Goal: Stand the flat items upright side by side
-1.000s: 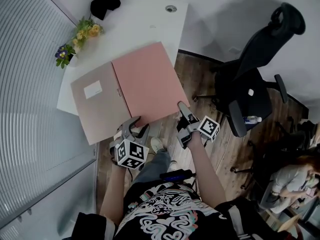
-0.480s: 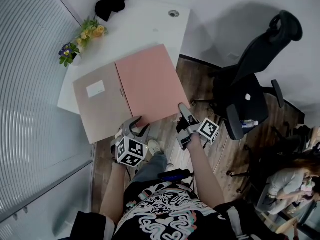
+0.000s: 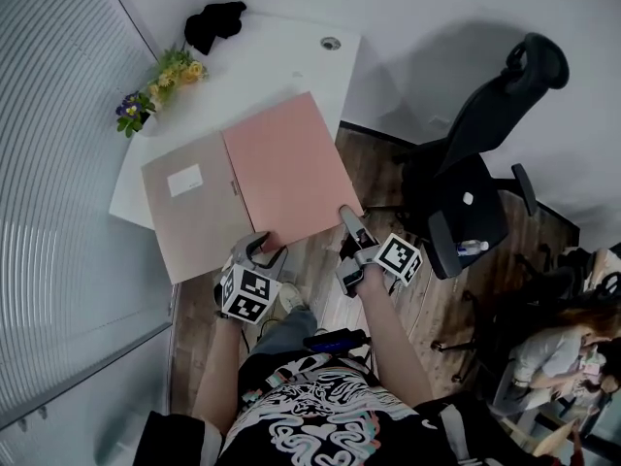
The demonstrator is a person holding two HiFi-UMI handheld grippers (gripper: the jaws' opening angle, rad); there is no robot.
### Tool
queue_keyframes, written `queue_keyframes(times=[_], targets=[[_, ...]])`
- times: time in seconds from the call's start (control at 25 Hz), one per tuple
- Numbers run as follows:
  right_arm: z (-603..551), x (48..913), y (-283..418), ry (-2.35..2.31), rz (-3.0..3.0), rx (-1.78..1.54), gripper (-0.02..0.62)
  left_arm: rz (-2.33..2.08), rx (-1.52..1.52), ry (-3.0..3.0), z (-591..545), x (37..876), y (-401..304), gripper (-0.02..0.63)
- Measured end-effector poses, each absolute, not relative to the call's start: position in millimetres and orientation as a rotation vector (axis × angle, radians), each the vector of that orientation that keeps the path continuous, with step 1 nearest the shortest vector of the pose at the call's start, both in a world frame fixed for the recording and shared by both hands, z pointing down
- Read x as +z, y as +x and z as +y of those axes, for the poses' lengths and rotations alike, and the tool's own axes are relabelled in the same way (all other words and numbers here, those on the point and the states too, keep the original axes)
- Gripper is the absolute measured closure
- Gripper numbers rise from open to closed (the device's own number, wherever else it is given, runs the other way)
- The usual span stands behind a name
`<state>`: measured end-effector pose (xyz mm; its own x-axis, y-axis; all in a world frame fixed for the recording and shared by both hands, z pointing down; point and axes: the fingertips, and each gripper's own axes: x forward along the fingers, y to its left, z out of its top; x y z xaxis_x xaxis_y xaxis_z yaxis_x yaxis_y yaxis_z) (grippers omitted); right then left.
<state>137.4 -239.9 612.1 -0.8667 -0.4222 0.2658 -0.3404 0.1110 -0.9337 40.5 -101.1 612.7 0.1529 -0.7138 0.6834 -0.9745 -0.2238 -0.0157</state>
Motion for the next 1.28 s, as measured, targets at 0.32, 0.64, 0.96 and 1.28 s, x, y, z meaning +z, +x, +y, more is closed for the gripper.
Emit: queue_keyframes(times=[0.32,0.64,0.96,1.28], targets=[[-243,590,132,-0.855,2.394,-1.781,0.308,-1.593,0.686,2.005,-106,608,37,0.430],[-243,576,130,-0.906,2.465,-1.709,0.308,-1.581,0.521,1.990,-109,600,35,0.432],[-238,562,123,-0.949,2.549,-1.630,0.308,-1.587,0.381,1.968,-117,593,29,0.433],[-232,535,115,-0.966,2.718,-1.451,0.308,-1.580,0.311,1.931,-118,592,32,0.432]])
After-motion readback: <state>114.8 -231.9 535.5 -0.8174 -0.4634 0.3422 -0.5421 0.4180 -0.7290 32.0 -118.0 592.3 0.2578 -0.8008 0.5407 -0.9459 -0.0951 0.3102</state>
